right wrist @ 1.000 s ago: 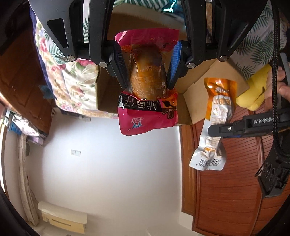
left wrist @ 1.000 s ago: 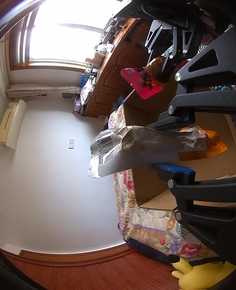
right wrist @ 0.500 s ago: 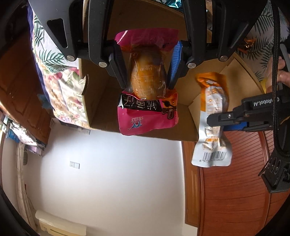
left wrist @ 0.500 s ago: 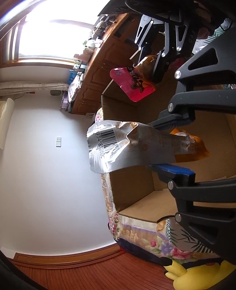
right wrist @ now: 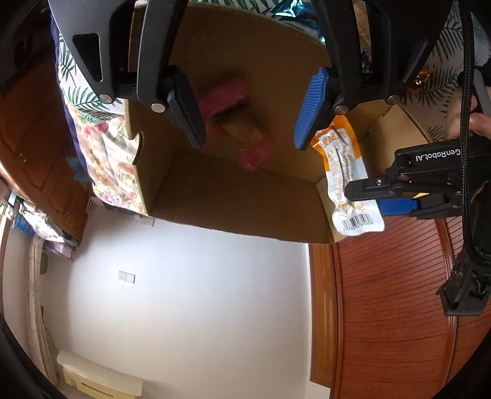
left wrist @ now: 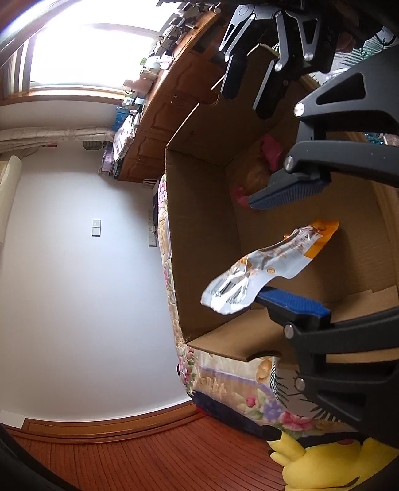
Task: Organize snacks
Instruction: 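Move both tools back from the box toward the remaining snacks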
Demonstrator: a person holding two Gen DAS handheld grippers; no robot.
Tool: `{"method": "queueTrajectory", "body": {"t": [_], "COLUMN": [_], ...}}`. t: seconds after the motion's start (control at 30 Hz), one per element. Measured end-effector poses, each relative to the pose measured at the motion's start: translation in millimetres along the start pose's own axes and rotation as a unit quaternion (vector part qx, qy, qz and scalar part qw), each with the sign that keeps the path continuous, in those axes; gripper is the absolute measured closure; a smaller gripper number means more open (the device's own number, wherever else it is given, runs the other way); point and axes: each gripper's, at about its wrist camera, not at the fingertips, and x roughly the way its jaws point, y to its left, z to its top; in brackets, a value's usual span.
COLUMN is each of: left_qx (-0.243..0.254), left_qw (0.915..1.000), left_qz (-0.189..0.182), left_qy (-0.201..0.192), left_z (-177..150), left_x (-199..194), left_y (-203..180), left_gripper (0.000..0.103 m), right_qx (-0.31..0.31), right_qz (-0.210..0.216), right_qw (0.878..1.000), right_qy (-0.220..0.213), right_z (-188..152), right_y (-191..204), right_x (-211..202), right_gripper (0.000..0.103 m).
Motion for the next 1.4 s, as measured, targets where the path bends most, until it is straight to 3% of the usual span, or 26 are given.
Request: {"method": "queueTrajectory", "body": {"t": [0.17,0.4,0.7,1.07,1.4], "left_qx": [0.003,0.007,0.010,0.022,-0.011], "left_qw": [0.9999,0.9990,0.9989,0.9995,0.9990], "left_qz": [0.004,0.006,-0.001,-0.014,0.004], "left_qy": [-0.016,-0.044,-0.046,-0.017,0.043], "left_z": [4,7,-13,-67,-121], "left_x": [-16,-47,-82,-106,-85], "left_y": [1,1,-5,-13,5], "left_gripper": [0.047,0.035,0.034,0.034,0.034], "right_qx": [0.006,0.005,0.022,0.050,0.058], "right_qz": [0.006,0.014,0.023,0.024,0.024], "right_qw": [1.000,1.000,0.999,0.997,0.993], "right_qy": [-0.009,-0.012,0.001,0.053,0.100], "right_z": [-3,-13,-41,-97,-129], "right_y": [-1,13,26,40,53], "right_x": [-18,-53,-86,-94,-79], "right_gripper": [0.041,0.041,0.041,0.040,0.030]}}
